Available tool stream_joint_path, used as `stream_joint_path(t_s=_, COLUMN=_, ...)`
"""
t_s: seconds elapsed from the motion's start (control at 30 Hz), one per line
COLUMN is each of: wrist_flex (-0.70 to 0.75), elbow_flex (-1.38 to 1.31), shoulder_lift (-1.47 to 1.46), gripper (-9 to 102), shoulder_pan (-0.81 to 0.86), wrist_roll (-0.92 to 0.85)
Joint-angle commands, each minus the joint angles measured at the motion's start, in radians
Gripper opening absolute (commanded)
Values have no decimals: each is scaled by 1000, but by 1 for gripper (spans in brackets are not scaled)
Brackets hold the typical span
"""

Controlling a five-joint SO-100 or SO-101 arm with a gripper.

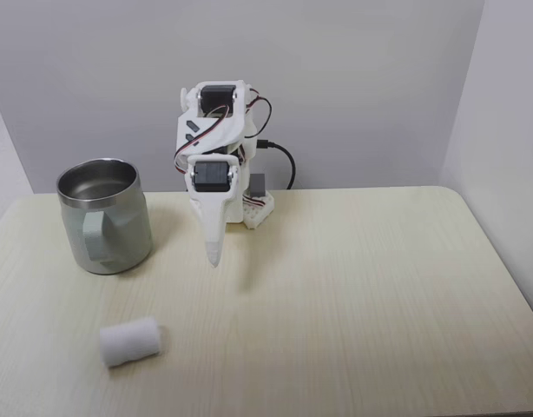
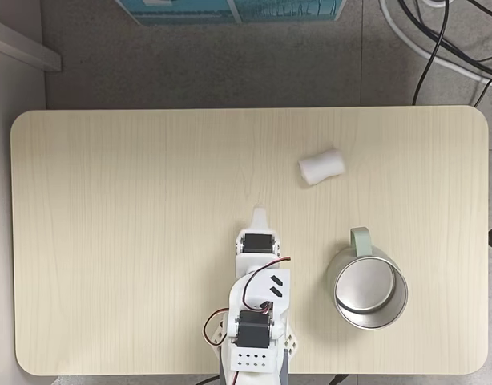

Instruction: Grasp a dressing and put it in the cup.

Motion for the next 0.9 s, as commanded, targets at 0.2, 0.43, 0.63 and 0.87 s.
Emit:
stream_joint_path(t_s=0.2, wrist_flex=0, elbow_flex=8, shoulder_lift=3, gripper=0, shoulder_pan=-12, wrist_roll=-14)
stream_joint_path(t_s=0.43, wrist_flex=0, elbow_flex=8, shoulder_lift=3, gripper=0, shoulder_pan=-12, wrist_roll=-14)
stream_joint_path(t_s=0.63, wrist_flex=35, elbow_flex=54, shoulder_lift=2, gripper=0, shoulder_pan=-17, wrist_roll=-55)
stream_joint_path(t_s=0.87, wrist_flex=118, elbow_flex=318, shoulder_lift=135, gripper=0, shoulder_pan=-12, wrist_roll=-115)
